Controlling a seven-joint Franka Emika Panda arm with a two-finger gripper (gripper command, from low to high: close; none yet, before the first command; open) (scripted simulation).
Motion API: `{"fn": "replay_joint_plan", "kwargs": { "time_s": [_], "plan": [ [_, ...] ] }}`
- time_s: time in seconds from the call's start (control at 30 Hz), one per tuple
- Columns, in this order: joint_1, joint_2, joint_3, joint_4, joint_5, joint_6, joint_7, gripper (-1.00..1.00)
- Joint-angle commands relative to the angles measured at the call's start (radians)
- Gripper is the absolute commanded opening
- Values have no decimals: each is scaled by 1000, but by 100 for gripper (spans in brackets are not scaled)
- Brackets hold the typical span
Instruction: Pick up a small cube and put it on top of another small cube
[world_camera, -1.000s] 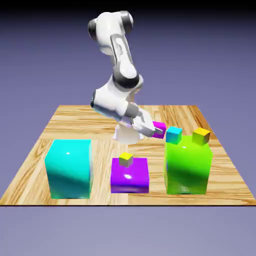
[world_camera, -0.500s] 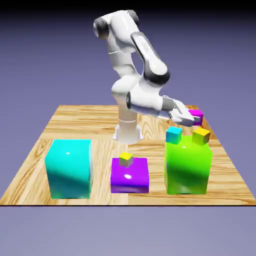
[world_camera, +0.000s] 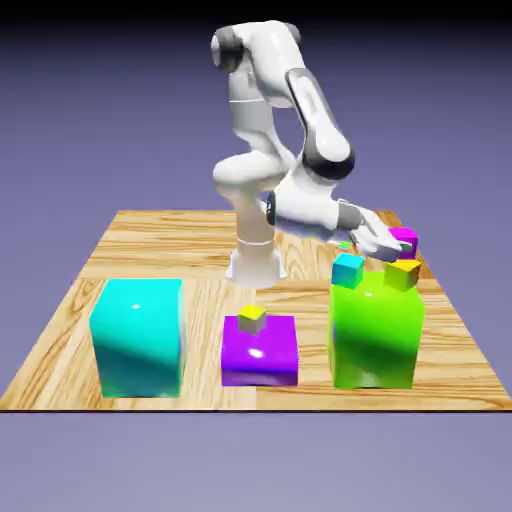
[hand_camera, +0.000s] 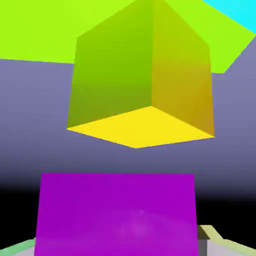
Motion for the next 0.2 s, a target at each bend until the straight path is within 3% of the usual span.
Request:
{"fn": "replay_joint_plan", "kwargs": {
  "time_s": [0.0,0.13,0.17],
  "plan": [
    [-34,10,36,1,7,-7,-3,-100],
    [-167,48,178,6,45,-32,-18,-100],
    [-167,48,178,6,45,-32,-18,100]
  ]
}}
